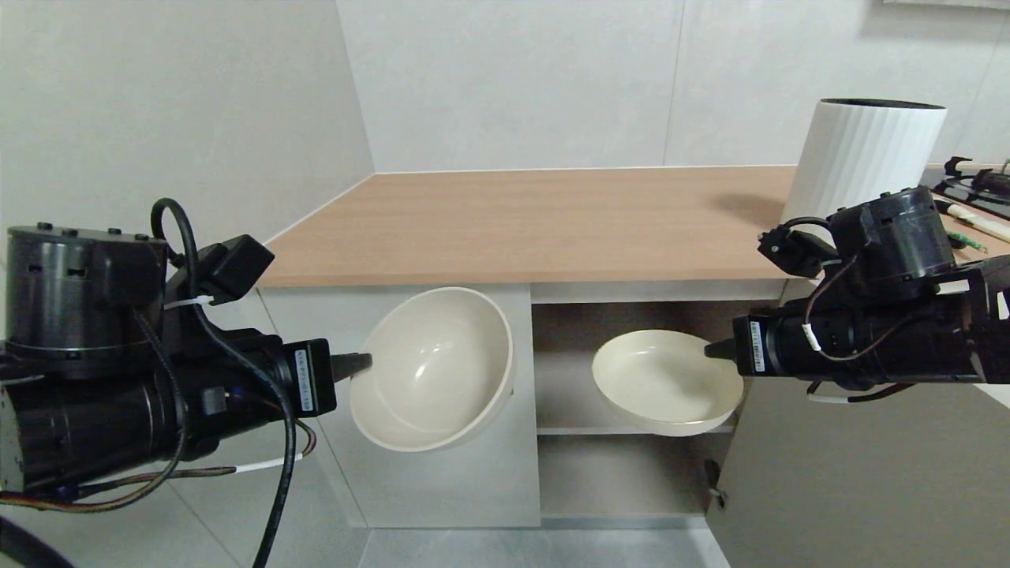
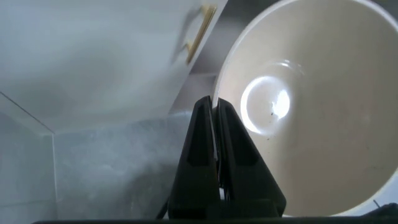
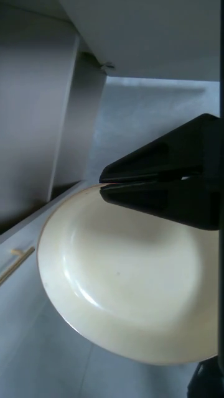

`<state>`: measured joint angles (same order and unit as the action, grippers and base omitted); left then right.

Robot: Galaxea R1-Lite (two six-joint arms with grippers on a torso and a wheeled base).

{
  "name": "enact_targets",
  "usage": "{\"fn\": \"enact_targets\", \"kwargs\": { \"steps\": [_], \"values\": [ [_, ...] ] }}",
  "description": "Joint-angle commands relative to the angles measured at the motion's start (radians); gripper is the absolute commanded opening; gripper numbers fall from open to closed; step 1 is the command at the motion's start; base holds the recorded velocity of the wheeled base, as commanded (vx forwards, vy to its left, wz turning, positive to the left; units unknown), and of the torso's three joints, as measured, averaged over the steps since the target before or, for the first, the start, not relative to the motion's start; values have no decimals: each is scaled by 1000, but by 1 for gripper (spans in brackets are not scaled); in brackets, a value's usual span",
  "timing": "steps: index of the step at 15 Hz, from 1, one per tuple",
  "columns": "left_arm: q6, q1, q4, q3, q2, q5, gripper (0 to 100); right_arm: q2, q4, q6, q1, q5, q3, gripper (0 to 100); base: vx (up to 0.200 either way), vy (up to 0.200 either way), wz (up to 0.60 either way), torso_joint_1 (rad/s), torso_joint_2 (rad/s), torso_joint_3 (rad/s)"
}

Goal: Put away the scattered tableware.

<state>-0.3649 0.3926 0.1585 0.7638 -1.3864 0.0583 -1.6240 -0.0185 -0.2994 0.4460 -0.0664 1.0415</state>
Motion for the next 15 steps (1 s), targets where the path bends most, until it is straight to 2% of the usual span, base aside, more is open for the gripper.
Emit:
{"fn": "enact_targets", "kwargs": {
  "steps": [1, 7, 12, 15],
  "values": [
    [0, 0, -1, -3, -6, 2, 0, -17, 3, -1, 0, 0, -1, 0, 0, 0, 0, -163, 461, 295],
    [0, 2, -1, -6, -19, 2, 0, -34, 9, 0, 0, 5, -3, 0, 0, 0, 0, -129, 438, 303],
    [0, 2, -1, -6, -23, 2, 0, -42, 9, 0, 0, 5, -6, 0, 0, 0, 0, -22, 79, 58],
    [0, 2, -2, -8, -26, 2, 0, -120, 25, 20, 2, 5, -5, 0, 0, 0, 0, 0, 0, 0]
  ]
}}
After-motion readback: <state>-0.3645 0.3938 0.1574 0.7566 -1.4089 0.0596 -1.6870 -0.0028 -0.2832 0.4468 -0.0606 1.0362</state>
